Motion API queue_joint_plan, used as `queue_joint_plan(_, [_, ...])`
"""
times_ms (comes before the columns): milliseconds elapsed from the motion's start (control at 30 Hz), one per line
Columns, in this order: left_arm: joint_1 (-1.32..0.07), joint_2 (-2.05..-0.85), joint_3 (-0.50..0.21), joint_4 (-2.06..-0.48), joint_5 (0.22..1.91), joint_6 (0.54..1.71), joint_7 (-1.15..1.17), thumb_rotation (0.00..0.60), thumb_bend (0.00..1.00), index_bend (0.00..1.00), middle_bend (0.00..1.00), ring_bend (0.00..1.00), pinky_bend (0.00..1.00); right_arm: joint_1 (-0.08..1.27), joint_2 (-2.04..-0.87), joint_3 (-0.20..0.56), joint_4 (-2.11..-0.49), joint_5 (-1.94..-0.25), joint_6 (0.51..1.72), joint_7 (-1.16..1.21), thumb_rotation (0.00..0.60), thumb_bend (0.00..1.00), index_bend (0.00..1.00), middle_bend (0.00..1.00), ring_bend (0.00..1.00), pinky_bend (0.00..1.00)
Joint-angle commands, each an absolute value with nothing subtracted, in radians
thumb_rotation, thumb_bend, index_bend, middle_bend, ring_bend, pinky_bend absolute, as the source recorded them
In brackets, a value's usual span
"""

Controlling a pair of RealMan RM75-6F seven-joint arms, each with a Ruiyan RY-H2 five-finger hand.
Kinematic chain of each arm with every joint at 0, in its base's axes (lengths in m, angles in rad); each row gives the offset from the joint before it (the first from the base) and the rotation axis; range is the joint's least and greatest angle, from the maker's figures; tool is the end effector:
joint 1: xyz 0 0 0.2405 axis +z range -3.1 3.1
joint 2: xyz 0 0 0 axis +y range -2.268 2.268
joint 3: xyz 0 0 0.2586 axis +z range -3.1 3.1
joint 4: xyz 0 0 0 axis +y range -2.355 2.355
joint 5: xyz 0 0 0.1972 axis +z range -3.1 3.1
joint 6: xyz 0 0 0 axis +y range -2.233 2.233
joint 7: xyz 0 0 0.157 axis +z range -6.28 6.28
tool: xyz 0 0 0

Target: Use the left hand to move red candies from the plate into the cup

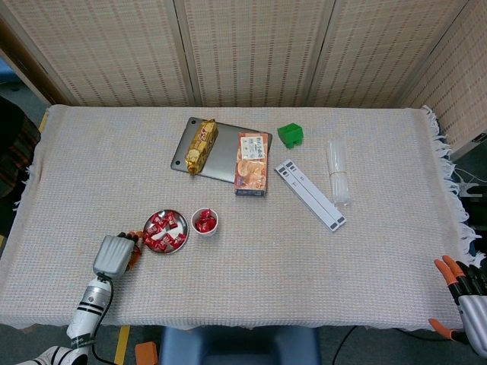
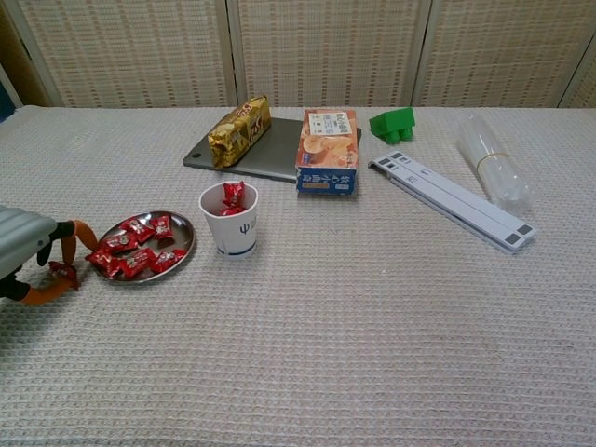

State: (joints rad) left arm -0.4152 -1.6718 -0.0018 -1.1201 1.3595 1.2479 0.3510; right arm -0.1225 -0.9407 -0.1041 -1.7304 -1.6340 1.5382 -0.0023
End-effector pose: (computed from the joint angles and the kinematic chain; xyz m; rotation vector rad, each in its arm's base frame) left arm -0.2809 0.2833 -0.0067 -1.7228 -0.6905 -0.6894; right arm -0.3150 -0.0974 0.1958 1.4355 -1.0262 0.7047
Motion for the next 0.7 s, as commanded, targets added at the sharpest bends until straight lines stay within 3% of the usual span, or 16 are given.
queue_joint_plan(33, [-0.411, -1.676, -0.006, -1.109, 1.359, 1.240, 0.344, 0.600, 0.38, 0.39, 0.52, 0.52, 1.00, -0.122, -0.941, -0.104, -1.730, -1.635, 1.538, -0.003, 0.600, 0.04, 0.00, 0.00, 0.00, 0.00])
queue_joint_plan(467, [-0.402, -1.684, -0.027, -1.086, 1.384, 1.251, 0.307, 0.600, 0.40, 0.58, 0.66, 0.58, 1.00, -0.121, -0.943, -0.104, -1.732, -1.631, 1.534, -0.009, 0.600, 0.04, 0.00, 0.00, 0.00, 0.00])
queue_joint_plan(700, [-0.418, -1.651, -0.063, -1.162, 1.419, 1.296, 0.307, 0.600, 0.41, 0.60, 0.68, 0.60, 1.00, -0.118, -0.941, -0.101, -1.733, -1.624, 1.530, -0.005, 0.600, 0.04, 0.00, 0.00, 0.00, 0.00])
